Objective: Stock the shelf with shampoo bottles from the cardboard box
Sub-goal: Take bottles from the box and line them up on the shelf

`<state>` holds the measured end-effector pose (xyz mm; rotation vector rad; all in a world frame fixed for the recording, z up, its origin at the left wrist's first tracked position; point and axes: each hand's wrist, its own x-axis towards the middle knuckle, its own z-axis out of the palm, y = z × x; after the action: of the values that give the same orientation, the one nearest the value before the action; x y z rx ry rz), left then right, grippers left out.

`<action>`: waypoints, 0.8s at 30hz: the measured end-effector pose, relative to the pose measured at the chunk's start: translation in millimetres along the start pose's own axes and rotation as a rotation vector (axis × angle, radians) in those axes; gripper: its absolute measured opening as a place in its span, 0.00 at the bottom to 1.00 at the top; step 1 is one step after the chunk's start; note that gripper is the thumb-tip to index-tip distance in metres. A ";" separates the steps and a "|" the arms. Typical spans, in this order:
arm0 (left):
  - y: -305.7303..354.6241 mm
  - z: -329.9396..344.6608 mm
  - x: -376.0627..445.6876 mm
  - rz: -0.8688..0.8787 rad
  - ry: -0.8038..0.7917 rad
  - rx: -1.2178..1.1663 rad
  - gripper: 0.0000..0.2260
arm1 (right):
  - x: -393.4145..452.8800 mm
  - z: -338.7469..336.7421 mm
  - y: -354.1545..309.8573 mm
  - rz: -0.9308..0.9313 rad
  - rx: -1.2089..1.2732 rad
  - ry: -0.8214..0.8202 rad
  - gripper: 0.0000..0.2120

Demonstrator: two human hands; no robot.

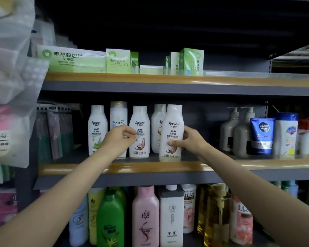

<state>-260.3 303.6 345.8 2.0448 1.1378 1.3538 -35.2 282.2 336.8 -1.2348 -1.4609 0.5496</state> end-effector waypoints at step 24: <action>-9.8 5.1 -1.5 -0.061 -0.076 0.225 0.17 | 11.1 56.8 -29.1 0.076 -0.207 -0.174 0.19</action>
<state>-259.9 308.4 335.7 2.1762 1.3594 1.1539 -96.8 297.9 349.3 -1.4385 -1.6549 0.5798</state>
